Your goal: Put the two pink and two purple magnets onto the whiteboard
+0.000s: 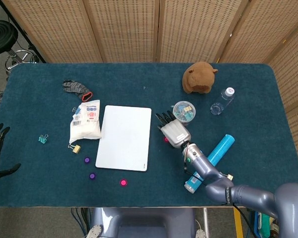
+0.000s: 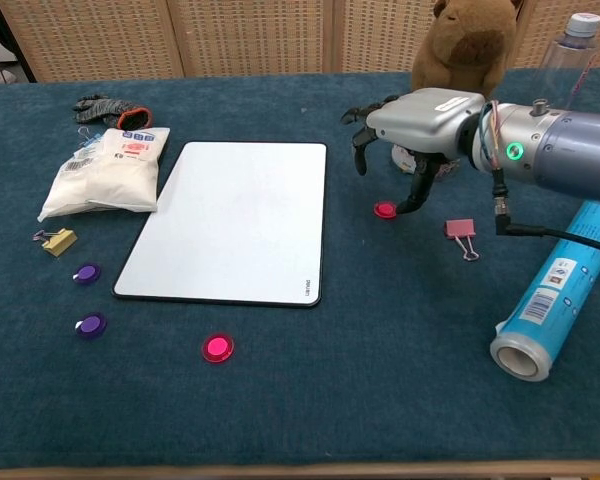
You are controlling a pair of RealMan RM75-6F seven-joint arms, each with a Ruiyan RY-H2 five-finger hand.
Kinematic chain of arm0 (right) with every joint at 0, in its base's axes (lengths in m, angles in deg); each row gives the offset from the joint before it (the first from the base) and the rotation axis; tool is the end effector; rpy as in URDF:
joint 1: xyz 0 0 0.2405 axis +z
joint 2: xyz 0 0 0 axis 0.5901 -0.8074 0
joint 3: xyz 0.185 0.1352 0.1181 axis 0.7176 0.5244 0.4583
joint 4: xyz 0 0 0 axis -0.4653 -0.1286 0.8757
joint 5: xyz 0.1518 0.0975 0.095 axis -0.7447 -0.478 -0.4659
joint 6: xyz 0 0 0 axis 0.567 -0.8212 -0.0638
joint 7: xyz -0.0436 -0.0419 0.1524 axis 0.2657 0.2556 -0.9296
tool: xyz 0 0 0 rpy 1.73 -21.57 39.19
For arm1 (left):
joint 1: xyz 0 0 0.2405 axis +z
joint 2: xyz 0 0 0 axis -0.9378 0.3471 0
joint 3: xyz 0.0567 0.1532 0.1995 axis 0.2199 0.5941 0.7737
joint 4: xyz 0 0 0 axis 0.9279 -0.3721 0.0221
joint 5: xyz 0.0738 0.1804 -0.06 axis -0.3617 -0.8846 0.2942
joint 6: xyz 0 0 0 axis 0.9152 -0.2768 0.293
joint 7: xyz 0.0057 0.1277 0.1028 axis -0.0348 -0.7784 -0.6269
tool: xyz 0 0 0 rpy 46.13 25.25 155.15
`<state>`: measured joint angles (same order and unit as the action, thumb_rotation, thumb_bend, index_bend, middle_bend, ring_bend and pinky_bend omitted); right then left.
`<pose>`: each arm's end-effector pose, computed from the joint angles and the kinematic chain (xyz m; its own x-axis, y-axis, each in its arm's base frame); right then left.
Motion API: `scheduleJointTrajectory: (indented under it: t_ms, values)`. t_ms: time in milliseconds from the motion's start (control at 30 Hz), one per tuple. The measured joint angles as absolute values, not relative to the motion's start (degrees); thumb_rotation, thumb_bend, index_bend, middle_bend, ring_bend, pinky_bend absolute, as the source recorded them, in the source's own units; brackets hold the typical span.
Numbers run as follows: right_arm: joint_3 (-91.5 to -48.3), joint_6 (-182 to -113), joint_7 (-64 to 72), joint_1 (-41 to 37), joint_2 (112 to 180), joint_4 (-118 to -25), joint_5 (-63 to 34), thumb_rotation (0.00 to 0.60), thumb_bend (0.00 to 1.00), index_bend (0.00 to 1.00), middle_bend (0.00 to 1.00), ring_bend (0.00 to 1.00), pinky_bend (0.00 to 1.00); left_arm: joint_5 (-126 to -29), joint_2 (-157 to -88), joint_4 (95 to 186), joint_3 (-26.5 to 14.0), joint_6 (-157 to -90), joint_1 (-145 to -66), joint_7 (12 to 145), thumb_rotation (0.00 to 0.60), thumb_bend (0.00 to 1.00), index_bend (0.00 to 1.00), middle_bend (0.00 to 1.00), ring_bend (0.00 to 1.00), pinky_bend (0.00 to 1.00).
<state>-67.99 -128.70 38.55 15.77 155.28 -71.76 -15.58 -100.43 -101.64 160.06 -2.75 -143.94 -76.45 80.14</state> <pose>-0.1074 -0.4006 -0.0426 0.7098 -0.1476 0.6887 -0.6454 -0.5280 0.5520 -0.3076 0.2177 0.1833 0.3989 -0.0465 0.9158 0.9167 -0.0053 -0.3996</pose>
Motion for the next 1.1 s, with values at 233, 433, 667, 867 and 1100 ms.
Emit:
scheduleJointTrajectory:
  t_ms: [233, 433, 667, 867, 1100]
  values:
    - [-68.8, -127.8, 41.5, 17.6, 157.0, -69.5, -19.7, 0.6, 0.21, 0.36, 0.0, 0.0, 0.0, -100.2, -101.7, 160.0, -2.8, -143.8, -76.5, 80.2, 0.6, 0.02, 0.0, 0.0, 0.0, 0.0]
    - [-69.5, -128.1, 42.2, 18.3, 157.5, -68.7, -21.1, 0.6, 0.21, 0.36, 0.0, 0.0, 0.0, -100.0, -101.5, 159.9, -2.9, -143.8, -76.5, 80.5, 0.6, 0.02, 0.0, 0.0, 0.0, 0.0]
    - [-69.8, -128.2, 41.6, 18.7, 157.7, -68.3, -21.8, 0.6, 0.22, 0.4, 0.0, 0.0, 0.0, -99.9, -101.5, 159.9, -2.9, -143.7, -76.5, 80.6, 0.6, 0.02, 0.0, 0.0, 0.0, 0.0]
    - [-70.0, -128.2, 41.5, 19.1, 158.1, -68.0, -22.7, 0.6, 0.25, 0.42, 0.0, 0.0, 0.0, -99.7, -101.5, 159.8, -3.0, -143.7, -76.5, 80.9, 0.6, 0.02, 0.0, 0.0, 0.0, 0.0]
    - [-70.2, -128.2, 42.1, 19.8, 158.6, -67.5, -24.4, 0.6, 0.29, 0.42, 0.0, 0.0, 0.0, -99.6, -101.4, 159.8, -3.1, -143.6, -76.6, 81.2, 0.6, 0.02, 0.0, 0.0, 0.0, 0.0]
